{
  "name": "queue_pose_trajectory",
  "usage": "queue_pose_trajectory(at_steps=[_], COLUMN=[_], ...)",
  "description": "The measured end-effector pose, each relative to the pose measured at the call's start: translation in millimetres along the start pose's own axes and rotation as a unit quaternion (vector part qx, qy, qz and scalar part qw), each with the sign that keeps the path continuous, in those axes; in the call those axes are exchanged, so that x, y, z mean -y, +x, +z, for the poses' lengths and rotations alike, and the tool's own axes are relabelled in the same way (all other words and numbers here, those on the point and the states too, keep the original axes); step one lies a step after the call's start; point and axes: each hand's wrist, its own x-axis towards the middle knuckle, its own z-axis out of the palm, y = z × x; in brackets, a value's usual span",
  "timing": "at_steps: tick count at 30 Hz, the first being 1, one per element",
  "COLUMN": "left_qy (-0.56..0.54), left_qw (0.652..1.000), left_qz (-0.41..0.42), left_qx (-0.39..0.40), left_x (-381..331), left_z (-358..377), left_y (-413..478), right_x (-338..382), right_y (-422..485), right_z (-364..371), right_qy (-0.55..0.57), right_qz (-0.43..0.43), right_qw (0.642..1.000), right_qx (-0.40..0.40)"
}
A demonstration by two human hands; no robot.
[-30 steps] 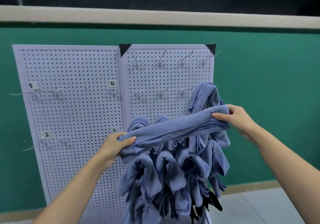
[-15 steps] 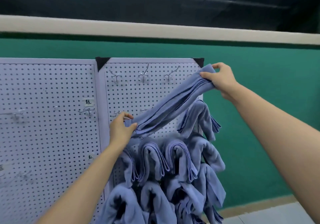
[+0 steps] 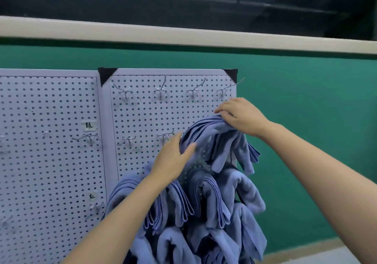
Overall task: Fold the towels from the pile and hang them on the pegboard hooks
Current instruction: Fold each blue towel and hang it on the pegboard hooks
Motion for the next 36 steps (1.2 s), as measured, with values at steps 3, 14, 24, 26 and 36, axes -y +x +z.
queue_pose_trajectory(at_steps=[3, 14, 24, 26, 36], left_qy=[0.091, -0.03, -0.024, 0.006, -0.006], left_qw=[0.995, 0.991, 0.992, 0.993, 0.999], left_qz=[-0.016, -0.095, -0.091, -0.097, -0.036], left_qx=[0.036, -0.084, -0.089, -0.067, -0.008], left_x=[-6.6, -49.3, -69.1, -65.4, -28.3], left_z=[12.3, 6.4, 1.6, 5.1, 22.9], left_y=[5.8, 34.4, 49.1, 50.5, 27.7], right_x=[2.7, 43.1, 53.5, 50.3, 40.2], right_y=[-5.7, -1.3, 9.9, 5.7, -46.2], right_z=[-3.6, -11.1, -7.5, 1.5, 55.2], right_qy=[-0.058, -0.124, 0.121, 0.136, 0.322], right_qz=[-0.02, 0.051, 0.163, 0.193, 0.229], right_qw=[0.992, 0.991, 0.976, 0.97, 0.917], right_qx=[0.11, -0.024, -0.074, -0.056, -0.053])
